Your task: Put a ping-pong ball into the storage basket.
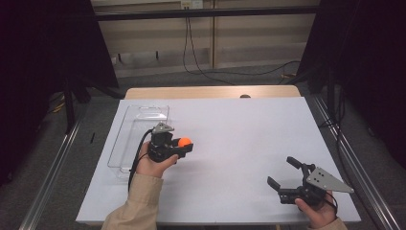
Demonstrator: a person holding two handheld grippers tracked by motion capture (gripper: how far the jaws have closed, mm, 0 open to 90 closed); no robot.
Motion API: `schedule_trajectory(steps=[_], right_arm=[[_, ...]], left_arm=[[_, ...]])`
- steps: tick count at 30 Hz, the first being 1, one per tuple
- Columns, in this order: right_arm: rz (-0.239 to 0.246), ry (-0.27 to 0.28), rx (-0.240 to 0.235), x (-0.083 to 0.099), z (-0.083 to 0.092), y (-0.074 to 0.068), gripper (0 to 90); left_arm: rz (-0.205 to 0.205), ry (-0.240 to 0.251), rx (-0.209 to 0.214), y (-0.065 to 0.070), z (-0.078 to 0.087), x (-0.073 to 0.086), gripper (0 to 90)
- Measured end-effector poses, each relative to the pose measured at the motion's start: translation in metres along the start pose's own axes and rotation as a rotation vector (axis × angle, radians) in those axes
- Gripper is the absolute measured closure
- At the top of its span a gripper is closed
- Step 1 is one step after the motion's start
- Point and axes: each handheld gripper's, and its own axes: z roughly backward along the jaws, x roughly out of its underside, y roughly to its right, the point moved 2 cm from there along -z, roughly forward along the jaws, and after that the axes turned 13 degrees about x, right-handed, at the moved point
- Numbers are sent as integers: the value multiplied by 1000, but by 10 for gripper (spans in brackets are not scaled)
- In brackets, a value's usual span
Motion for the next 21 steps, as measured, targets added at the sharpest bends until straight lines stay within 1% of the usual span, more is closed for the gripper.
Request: schedule_trajectory(steps=[3,5,7,8,9,11,18,21], right_arm=[[-2,1,1,0,1,0,23],[1,1,3,0,1,0,23],[1,0,4,0,1,1,23],[1,1,4,0,1,0,23],[1,0,4,0,2,0,23],[-2,0,4,0,1,0,23],[-1,0,5,0,2,0,23],[-3,0,6,0,2,1,23]], left_arm=[[0,4,-1,0,2,-1,509],[8,14,-2,0,3,-1,508],[9,12,-7,-1,4,-2,508],[13,20,-8,-2,5,-2,508],[9,12,-7,-2,6,-2,508],[6,14,-10,-3,7,-2,508],[21,16,-9,-3,8,-2,508],[18,16,-11,-5,8,-2,508]])
